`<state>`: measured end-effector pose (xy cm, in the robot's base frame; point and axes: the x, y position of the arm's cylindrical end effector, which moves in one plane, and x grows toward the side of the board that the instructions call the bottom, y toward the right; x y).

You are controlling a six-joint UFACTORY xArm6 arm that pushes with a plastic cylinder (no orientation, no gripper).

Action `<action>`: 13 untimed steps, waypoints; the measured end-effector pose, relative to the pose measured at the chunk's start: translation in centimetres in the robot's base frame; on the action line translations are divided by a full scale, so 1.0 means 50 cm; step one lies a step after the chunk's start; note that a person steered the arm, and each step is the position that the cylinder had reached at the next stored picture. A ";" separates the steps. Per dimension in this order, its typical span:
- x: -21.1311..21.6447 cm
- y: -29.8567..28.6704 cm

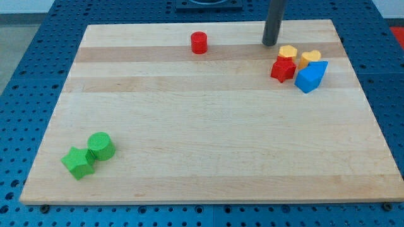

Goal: Move red circle closer to yellow hexagon

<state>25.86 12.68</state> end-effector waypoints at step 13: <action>0.120 -0.166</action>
<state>31.84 4.39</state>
